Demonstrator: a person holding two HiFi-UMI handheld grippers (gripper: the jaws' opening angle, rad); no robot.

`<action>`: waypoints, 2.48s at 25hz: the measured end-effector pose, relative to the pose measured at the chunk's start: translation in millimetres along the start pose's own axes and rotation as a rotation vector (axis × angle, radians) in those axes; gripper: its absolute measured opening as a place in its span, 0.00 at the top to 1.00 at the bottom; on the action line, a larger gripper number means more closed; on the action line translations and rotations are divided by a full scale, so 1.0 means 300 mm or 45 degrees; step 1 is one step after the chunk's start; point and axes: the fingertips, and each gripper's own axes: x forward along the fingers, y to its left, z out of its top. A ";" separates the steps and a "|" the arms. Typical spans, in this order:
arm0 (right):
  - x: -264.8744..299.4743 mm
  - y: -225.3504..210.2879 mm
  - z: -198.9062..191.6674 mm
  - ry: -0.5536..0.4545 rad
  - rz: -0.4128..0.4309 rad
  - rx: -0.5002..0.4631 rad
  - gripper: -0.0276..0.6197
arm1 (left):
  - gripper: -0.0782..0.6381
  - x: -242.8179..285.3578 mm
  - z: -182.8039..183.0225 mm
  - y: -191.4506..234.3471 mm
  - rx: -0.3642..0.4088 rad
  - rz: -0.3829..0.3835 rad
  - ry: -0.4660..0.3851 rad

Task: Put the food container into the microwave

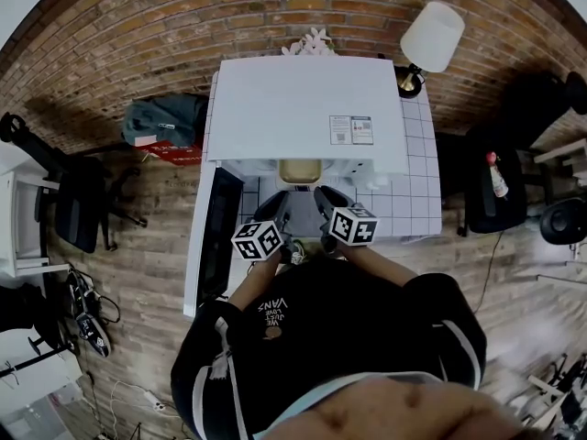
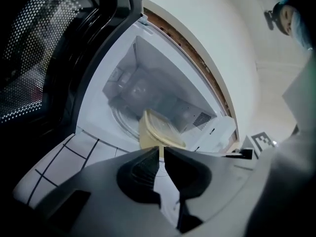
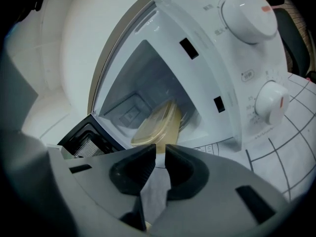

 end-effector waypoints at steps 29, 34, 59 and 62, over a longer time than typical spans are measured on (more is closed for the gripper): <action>0.145 -0.011 0.110 -0.091 -0.058 0.042 0.94 | 0.87 0.161 0.112 0.037 0.071 -0.078 0.045; 0.165 -0.023 0.131 -0.101 -0.069 0.054 0.94 | 0.87 0.181 0.127 0.049 0.065 -0.073 0.038; 0.102 0.010 0.160 -0.147 -0.014 0.021 0.94 | 0.87 0.139 0.141 -0.004 0.085 -0.053 -0.033; 0.074 0.014 0.159 -0.149 -0.007 -0.006 0.94 | 0.87 0.126 0.134 -0.029 0.099 -0.053 -0.047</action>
